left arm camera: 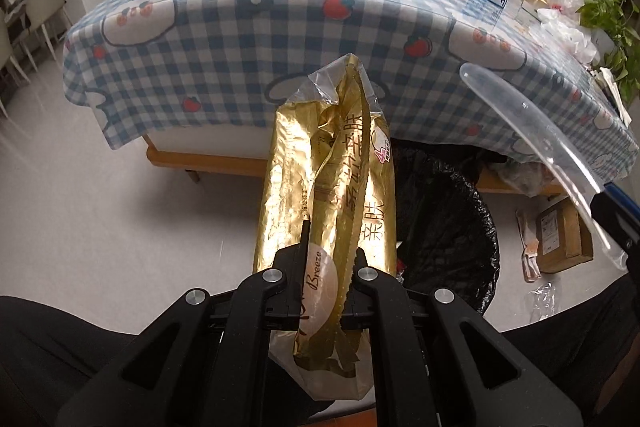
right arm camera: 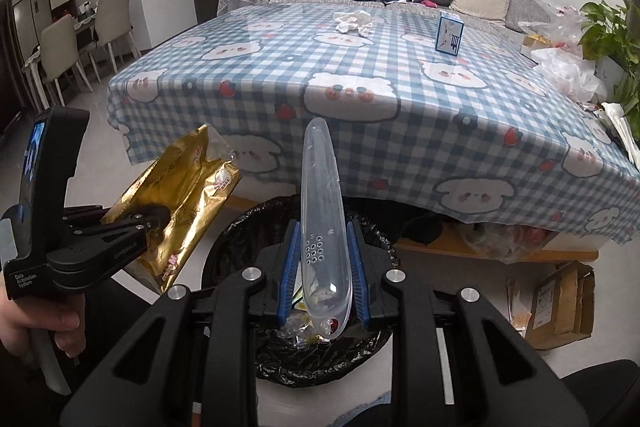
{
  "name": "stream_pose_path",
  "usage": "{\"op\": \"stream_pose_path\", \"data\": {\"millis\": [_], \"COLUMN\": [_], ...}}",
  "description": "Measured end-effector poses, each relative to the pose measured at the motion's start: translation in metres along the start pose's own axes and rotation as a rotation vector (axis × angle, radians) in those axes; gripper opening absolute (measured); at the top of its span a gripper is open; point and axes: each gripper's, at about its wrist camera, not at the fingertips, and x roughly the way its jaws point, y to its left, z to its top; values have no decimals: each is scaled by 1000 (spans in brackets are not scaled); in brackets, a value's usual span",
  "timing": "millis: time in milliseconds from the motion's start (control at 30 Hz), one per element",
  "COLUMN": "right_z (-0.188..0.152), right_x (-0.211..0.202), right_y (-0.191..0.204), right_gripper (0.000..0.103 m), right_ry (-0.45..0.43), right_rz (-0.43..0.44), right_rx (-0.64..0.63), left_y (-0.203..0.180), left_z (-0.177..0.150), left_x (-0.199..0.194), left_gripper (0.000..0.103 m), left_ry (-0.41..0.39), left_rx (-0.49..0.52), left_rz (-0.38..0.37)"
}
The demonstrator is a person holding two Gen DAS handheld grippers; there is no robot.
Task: Collect trash
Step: 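Carry the gold wrapper and plastic tube with both tools over the bin, then open right tool to drop plastic tube while left tool releases gold wrapper into bin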
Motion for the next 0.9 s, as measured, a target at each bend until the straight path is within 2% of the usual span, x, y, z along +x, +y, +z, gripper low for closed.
{"op": "stream_pose_path", "data": {"millis": [467, 667, 900], "right_z": [-38, -47, -48], "right_x": [66, 89, 103], "right_y": [3, 6, 7], "right_gripper": [23, 23, 24], "right_ry": [218, 270, 279], "right_rz": [6, 3, 16], "right_rx": [2, 6, 7], "left_y": [1, -1, -6], "left_z": [-18, -24, -28], "left_x": [46, 61, 70], "left_gripper": [6, 6, 6], "left_ry": [64, 93, 109], "left_rx": [29, 26, 29], "left_rz": [34, 28, 43]}}
